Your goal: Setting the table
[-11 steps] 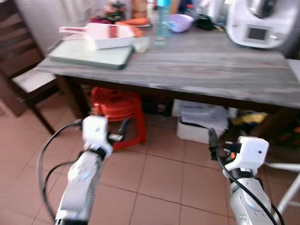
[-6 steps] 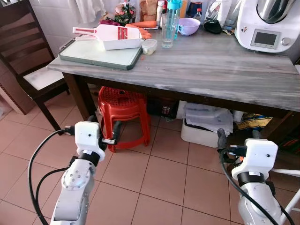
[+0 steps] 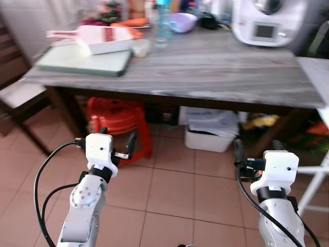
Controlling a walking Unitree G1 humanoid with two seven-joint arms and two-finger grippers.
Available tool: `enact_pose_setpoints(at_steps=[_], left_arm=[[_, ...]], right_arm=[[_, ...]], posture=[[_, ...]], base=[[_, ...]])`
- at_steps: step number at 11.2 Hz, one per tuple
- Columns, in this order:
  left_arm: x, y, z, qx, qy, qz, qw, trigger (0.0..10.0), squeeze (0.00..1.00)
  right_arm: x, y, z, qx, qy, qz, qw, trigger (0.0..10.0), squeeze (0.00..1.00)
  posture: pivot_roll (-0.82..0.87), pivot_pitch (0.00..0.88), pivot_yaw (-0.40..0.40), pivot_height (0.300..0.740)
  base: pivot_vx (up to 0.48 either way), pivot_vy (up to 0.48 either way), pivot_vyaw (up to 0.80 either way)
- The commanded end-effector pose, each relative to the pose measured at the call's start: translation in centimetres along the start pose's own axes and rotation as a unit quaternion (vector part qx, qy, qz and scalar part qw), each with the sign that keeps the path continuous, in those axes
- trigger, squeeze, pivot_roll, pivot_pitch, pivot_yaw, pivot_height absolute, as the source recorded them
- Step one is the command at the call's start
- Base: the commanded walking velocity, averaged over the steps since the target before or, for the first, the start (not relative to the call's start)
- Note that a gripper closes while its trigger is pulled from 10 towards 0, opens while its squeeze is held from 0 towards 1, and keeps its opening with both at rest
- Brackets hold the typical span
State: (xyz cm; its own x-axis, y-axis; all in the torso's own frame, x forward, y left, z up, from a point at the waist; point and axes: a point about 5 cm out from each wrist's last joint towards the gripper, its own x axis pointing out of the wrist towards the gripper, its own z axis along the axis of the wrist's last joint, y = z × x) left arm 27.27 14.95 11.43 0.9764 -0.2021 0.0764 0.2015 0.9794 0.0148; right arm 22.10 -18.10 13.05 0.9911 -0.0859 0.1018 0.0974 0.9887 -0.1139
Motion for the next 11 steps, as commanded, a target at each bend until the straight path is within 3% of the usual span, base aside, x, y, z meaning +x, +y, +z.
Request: enact_pose_setpoints(at_steps=[1, 3, 4, 5, 6, 11], left_arm=[[-0.2, 0.2, -0.2, 0.001, 0.007, 0.000, 1.000, 10.0, 0.00], [-0.1, 0.3, -0.1, 0.002, 0.007, 0.000, 1.000, 10.0, 0.00], [-0.1, 0.3, -0.2, 0.003, 0.008, 0.000, 1.000, 10.0, 0.00], [-0.2, 0.2, -0.3, 0.005, 0.009, -0.002, 1.000, 10.0, 0.00], [-0.4, 0.1, -0.4, 0.004, 0.014, -0.011, 1.000, 10.0, 0.00], [0.0, 0.1, -0.5, 0.003, 0.015, -0.012, 1.000, 10.0, 0.00]], right_arm=[[-0.2, 0.3, 0.6, 0.018, -0.018, 0.015, 1.000, 10.0, 0.00], [0.2, 0.4, 0.1, 0.002, 0.004, 0.017, 1.000, 10.0, 0.00], [0.2, 0.8, 0.0, 0.033, -0.008, 0.040, 0.999, 10.0, 0.00], [0.2, 0.8, 0.0, 0.028, -0.007, 0.042, 0.999, 10.0, 0.00], [0.1, 0.7, -0.2, 0.051, 0.005, 0.032, 0.998, 10.0, 0.00], [0.1, 0.6, -0.7, 0.059, 0.022, 0.034, 0.997, 10.0, 0.00]], posture=[[0.02, 0.097, 0.007, 0.740], [0.02, 0.096, 0.008, 0.740], [0.02, 0.091, 0.007, 0.740], [0.03, 0.086, 0.004, 0.740], [0.02, 0.083, 0.003, 0.740], [0.02, 0.081, 0.004, 0.740]], base=[[0.000, 0.000, 0.00], [0.000, -0.124, 0.00], [0.000, -0.259, 0.00], [0.000, -0.255, 0.00], [0.000, -0.262, 0.00], [0.000, -0.336, 0.00]])
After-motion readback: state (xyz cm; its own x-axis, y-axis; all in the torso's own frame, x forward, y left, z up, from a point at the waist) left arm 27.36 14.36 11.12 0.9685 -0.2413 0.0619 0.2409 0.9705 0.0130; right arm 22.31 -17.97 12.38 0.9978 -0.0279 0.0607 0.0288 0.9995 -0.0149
